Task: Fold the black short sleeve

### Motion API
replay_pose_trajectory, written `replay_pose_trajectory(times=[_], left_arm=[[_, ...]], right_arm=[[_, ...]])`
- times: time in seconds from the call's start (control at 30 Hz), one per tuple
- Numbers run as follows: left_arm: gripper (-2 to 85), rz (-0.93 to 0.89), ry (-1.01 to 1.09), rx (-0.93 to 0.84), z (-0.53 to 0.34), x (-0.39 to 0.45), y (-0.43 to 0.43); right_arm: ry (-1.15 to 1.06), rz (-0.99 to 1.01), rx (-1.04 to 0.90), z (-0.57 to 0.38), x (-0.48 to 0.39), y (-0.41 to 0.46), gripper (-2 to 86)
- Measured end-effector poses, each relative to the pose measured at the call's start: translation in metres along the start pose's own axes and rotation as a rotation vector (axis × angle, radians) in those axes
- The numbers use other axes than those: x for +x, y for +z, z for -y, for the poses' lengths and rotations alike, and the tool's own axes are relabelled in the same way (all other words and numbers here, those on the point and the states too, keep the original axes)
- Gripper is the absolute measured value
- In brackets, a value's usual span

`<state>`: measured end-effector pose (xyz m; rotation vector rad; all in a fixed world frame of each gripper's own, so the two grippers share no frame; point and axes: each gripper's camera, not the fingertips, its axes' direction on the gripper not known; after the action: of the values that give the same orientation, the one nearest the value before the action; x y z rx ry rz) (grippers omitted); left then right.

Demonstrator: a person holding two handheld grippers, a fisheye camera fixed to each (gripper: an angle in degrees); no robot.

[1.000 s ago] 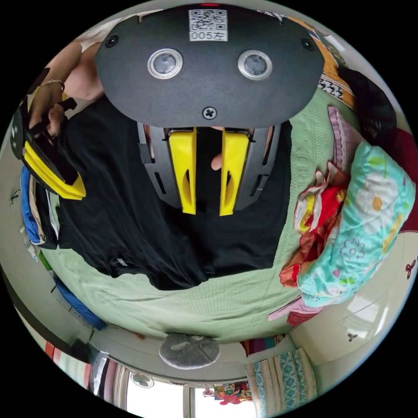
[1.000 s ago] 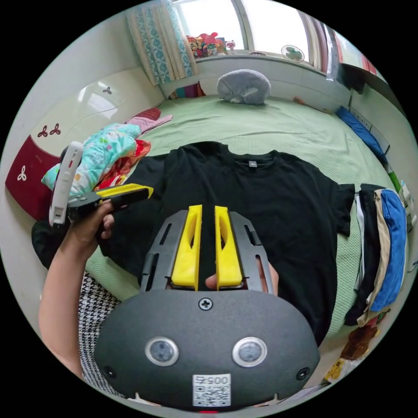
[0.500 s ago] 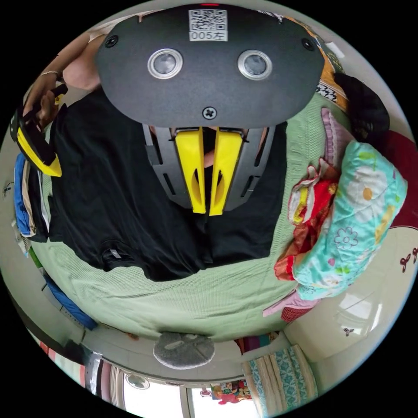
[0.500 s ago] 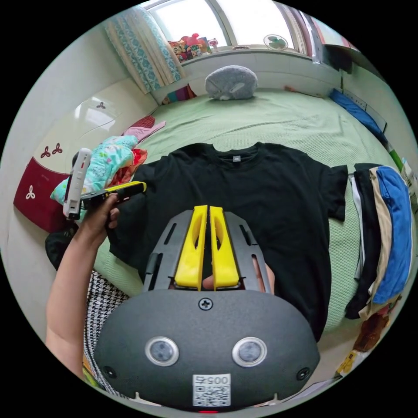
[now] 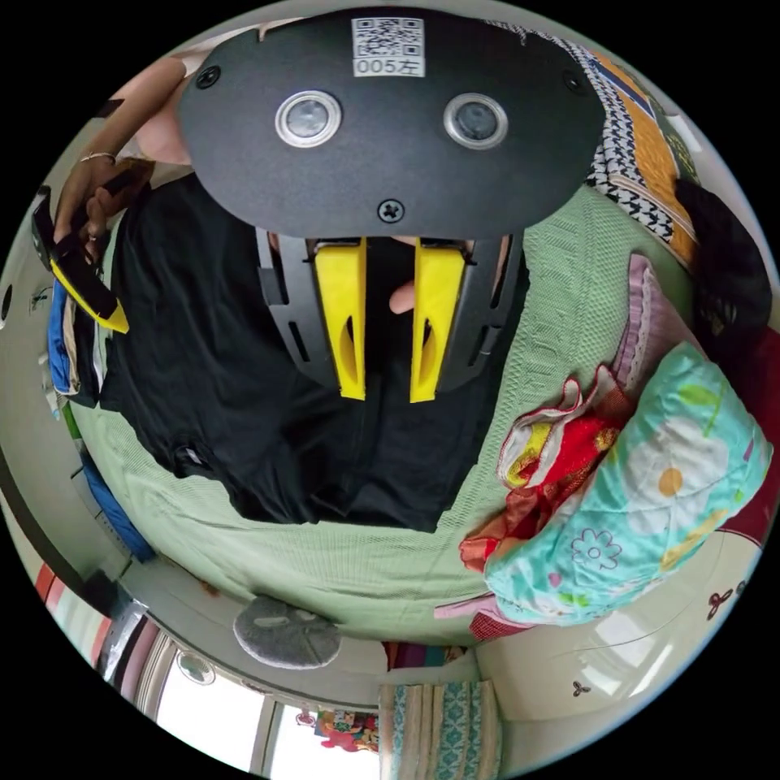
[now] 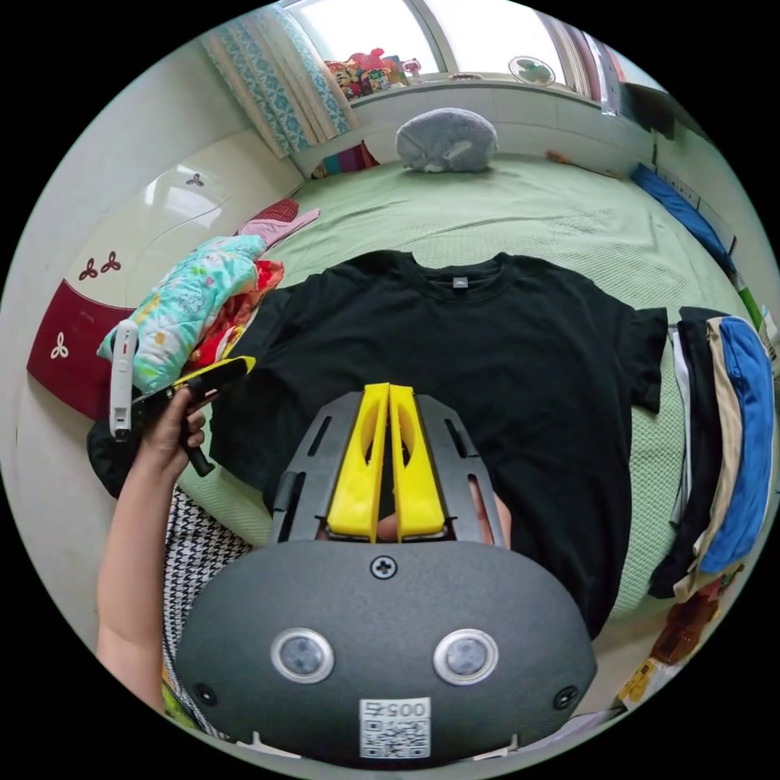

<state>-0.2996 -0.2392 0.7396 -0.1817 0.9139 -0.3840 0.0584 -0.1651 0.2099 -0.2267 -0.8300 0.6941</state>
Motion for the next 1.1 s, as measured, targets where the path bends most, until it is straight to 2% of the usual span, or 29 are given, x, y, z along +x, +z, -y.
replay_pose_trajectory(times=[0.27, 0.47, 0.6, 0.73, 0.9, 1.1], left_arm=[[14.7, 0.035, 0.145, 0.029, 0.069, 0.023, -0.006], [9.8, 0.111, 0.115, 0.023, 0.086, 0.017, 0.017], [10.2, 0.035, 0.121, 0.012, 0.106, 0.029, 0.041], [11.1, 0.141, 0.172, -0.003, 0.131, 0.054, 0.06], [11.3, 0.155, 0.228, -0.081, 0.146, 0.073, 0.092], [4.8, 0.272, 0.209, -0.058, 0.134, 0.072, 0.101]], right_arm=[[-0.035, 0.048, -0.024, 0.008, 0.0, 0.005, -1.0], [-0.033, 0.063, -0.016, 0.021, 0.008, 0.004, -1.0], [-0.009, 0.111, -0.031, 0.023, 0.019, 0.004, -1.0], [0.005, 0.104, -0.019, 0.025, 0.027, -0.001, -1.0], [0.012, 0.107, -0.026, 0.033, 0.035, 0.0, -1.0], [0.002, 0.128, -0.038, 0.037, 0.037, 0.003, -0.9]])
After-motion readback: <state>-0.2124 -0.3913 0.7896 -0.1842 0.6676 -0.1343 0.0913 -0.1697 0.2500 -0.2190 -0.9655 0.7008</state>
